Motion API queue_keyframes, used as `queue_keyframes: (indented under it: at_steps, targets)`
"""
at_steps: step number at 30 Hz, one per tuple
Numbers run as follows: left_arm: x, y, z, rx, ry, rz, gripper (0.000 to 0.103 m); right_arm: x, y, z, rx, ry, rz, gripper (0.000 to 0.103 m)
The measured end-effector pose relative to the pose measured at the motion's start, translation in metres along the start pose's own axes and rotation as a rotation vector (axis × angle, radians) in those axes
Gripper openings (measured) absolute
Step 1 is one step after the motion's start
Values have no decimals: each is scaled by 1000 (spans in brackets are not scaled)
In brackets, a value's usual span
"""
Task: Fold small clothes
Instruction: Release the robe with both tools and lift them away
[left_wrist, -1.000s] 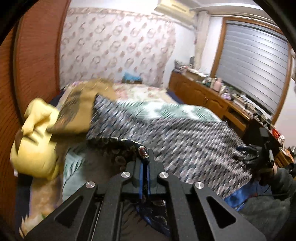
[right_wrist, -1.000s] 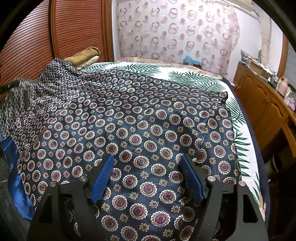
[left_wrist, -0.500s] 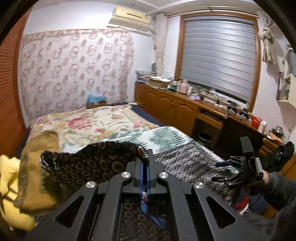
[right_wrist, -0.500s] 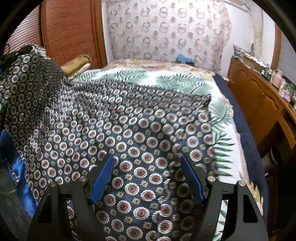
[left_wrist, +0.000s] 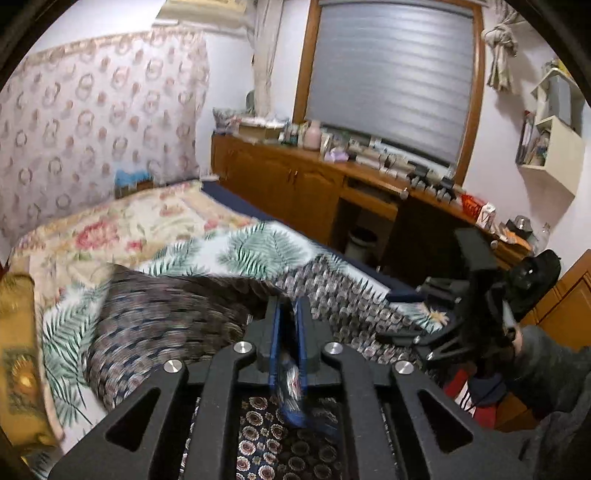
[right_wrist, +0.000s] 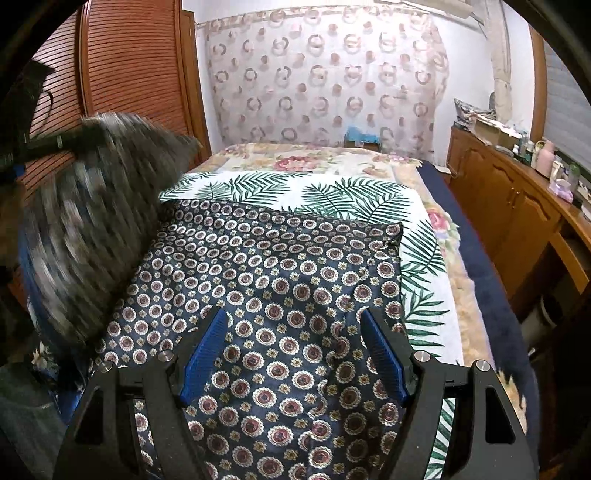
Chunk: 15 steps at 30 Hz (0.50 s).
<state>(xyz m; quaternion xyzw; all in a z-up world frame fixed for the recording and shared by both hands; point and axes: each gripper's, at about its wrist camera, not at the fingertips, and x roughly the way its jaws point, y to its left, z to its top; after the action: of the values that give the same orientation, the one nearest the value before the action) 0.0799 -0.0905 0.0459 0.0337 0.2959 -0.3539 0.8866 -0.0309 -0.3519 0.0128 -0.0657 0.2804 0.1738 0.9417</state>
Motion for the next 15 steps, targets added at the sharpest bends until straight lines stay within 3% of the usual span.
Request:
queue_keyframes:
  at_steps: [1, 3, 5, 8, 15]
  targets:
    - [1, 1, -4, -5, 6, 6, 21, 1, 1, 0, 1, 0, 1, 76]
    - [1, 4, -11, -20, 6, 18, 43, 3, 3, 1, 1, 3, 5, 76]
    - [-2, 7, -18, -29, 3, 31, 48, 5, 5, 2, -2, 5, 7, 76]
    - [-7, 14, -27, -43, -3, 81, 73, 9, 9, 5, -12, 4, 13, 76]
    - [-17, 35, -50, -102, -20, 190, 75, 39, 22, 24, -47, 26, 49, 76]
